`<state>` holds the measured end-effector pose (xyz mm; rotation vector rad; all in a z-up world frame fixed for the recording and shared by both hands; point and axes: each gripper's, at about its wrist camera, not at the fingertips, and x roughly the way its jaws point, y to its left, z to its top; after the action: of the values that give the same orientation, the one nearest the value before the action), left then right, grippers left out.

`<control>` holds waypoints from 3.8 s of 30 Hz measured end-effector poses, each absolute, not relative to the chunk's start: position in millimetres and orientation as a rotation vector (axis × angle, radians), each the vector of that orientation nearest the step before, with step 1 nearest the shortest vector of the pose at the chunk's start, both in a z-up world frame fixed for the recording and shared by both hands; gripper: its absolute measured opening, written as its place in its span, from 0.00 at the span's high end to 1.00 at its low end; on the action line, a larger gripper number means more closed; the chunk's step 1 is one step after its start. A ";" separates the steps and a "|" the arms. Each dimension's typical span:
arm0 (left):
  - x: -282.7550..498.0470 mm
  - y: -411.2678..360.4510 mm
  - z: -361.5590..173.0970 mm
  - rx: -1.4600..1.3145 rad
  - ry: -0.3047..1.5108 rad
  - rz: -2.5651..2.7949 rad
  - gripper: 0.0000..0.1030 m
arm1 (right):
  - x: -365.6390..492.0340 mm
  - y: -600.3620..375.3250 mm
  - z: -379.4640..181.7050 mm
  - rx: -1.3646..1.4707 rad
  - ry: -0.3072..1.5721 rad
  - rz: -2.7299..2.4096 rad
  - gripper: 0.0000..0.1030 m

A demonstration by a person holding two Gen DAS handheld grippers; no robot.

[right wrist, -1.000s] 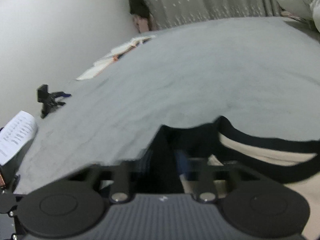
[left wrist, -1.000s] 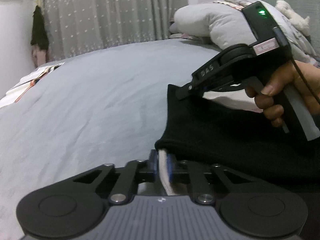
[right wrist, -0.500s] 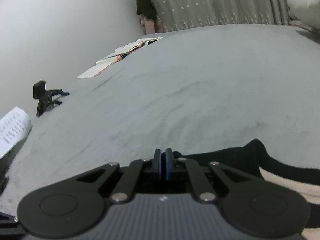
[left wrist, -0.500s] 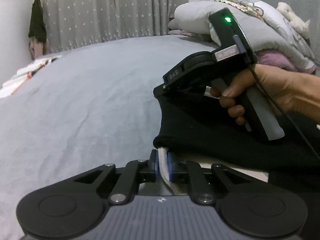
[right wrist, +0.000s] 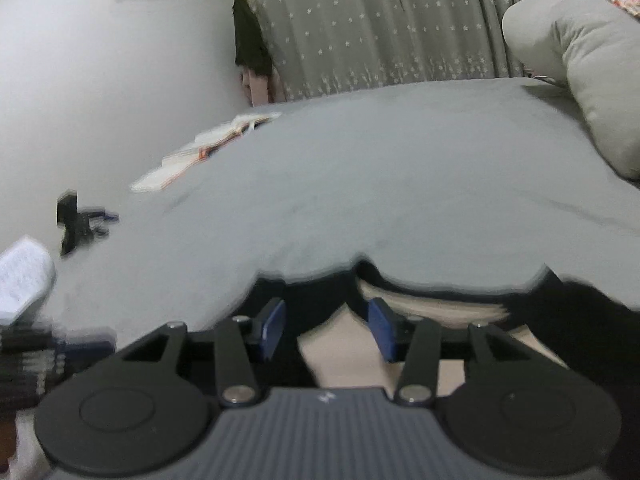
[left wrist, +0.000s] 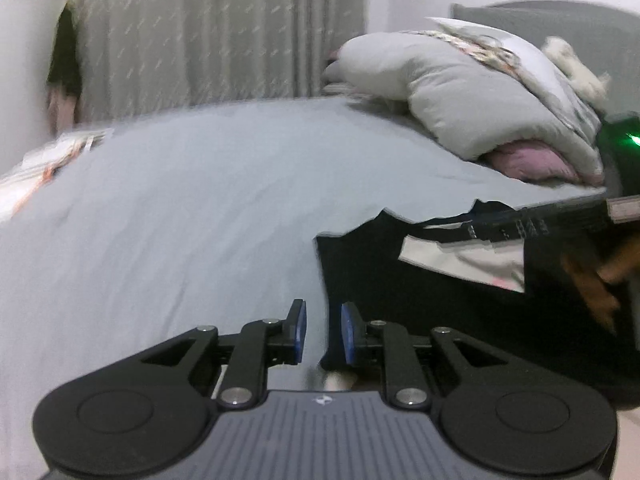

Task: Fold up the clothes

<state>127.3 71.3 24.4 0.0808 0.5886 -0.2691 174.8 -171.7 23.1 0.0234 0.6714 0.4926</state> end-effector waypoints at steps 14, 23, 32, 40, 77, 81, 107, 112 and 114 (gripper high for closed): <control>126.0 61.0 -17.6 0.159 0.614 -0.275 0.77 | 63.5 -267.3 2.8 -0.090 0.666 0.288 0.49; 52.4 85.1 -4.0 0.068 0.708 -0.216 0.68 | -2.9 -314.7 27.7 0.023 0.650 0.168 0.48; -9.5 119.6 -14.5 -0.120 0.799 -0.158 0.66 | -44.5 -317.9 13.7 -0.046 0.738 0.106 0.44; -36.8 122.2 -10.1 -0.124 0.777 -0.137 0.63 | -82.7 -318.5 20.2 -0.022 0.693 0.054 0.36; -69.4 129.0 3.6 -0.397 1.052 -0.441 0.96 | -128.0 -361.8 38.2 0.357 0.910 0.198 0.94; -59.9 137.0 15.5 -0.455 0.998 -0.449 0.96 | -112.8 -366.7 53.1 0.385 0.861 0.213 0.94; 65.7 148.7 -25.0 -0.656 0.826 -0.414 0.93 | 26.5 -377.9 6.7 0.535 0.798 0.166 0.83; 61.6 157.3 0.0 -0.530 0.779 -0.430 0.58 | 24.9 -388.3 17.2 0.571 0.741 0.192 0.54; 60.2 156.0 3.8 -0.433 0.771 -0.414 0.58 | 25.4 -389.7 22.3 0.508 0.715 0.182 0.54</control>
<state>60.2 156.0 3.8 -0.4333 0.7707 -0.4142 25.4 -389.7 22.3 0.5082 0.7153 0.1815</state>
